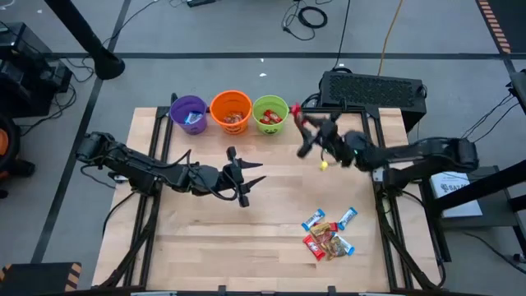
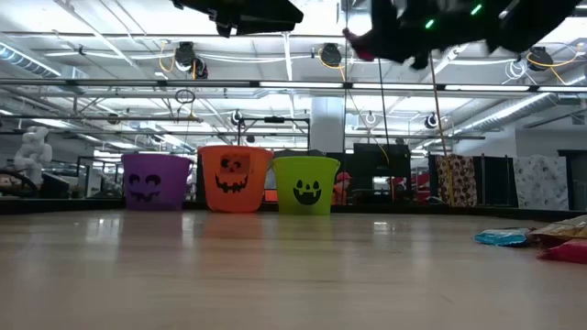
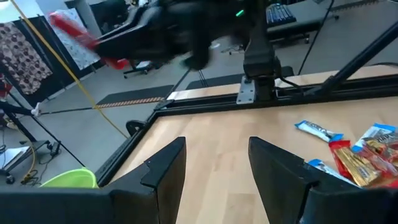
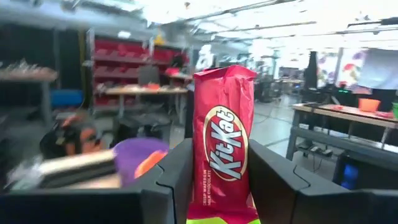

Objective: Sort candy by brand, put in halloween buckets
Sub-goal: Put the top red chocolate bar into the green bucket, then put the white chocolate bar into the violet bucket

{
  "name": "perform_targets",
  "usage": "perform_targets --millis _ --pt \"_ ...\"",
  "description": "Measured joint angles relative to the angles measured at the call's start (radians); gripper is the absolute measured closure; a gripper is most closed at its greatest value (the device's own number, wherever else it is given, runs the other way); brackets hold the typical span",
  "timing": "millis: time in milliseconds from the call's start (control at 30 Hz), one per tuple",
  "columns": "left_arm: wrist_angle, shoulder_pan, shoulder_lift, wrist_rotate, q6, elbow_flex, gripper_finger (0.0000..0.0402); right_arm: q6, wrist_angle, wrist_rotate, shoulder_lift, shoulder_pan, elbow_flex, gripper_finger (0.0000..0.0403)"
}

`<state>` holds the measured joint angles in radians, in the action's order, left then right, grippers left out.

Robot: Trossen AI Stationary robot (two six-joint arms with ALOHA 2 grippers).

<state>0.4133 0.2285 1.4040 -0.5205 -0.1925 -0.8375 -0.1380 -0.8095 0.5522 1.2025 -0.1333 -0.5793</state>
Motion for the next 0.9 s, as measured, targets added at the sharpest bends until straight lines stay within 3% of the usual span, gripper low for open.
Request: perform_targets --millis 200,367,500,667,800,900 --pt "0.0 -0.013 0.0 0.016 -0.006 0.0 0.0219 0.196 -0.178 -0.199 0.213 -0.262 -0.013 0.0273" --pt "0.014 -0.02 0.0 0.054 -0.006 0.0 0.0219 0.294 -0.156 -0.358 0.418 -0.365 -0.133 0.0273" --pt "0.03 -0.02 0.0 0.075 -0.006 0.0 0.0219 0.309 0.076 -0.426 0.532 -0.391 -0.287 0.0263" --pt "0.024 -0.017 0.0 0.076 -0.003 0.0 0.0219 0.275 0.415 -0.455 0.595 -0.392 -0.493 0.0206" --pt "0.003 -0.008 0.0 0.078 0.002 0.0 0.0219 0.256 0.643 -0.451 0.557 -0.382 -0.601 0.0151" --pt "-0.006 0.004 0.0 0.079 0.003 0.0 0.0219 0.232 0.845 -0.455 0.449 -0.351 -0.629 0.0126"
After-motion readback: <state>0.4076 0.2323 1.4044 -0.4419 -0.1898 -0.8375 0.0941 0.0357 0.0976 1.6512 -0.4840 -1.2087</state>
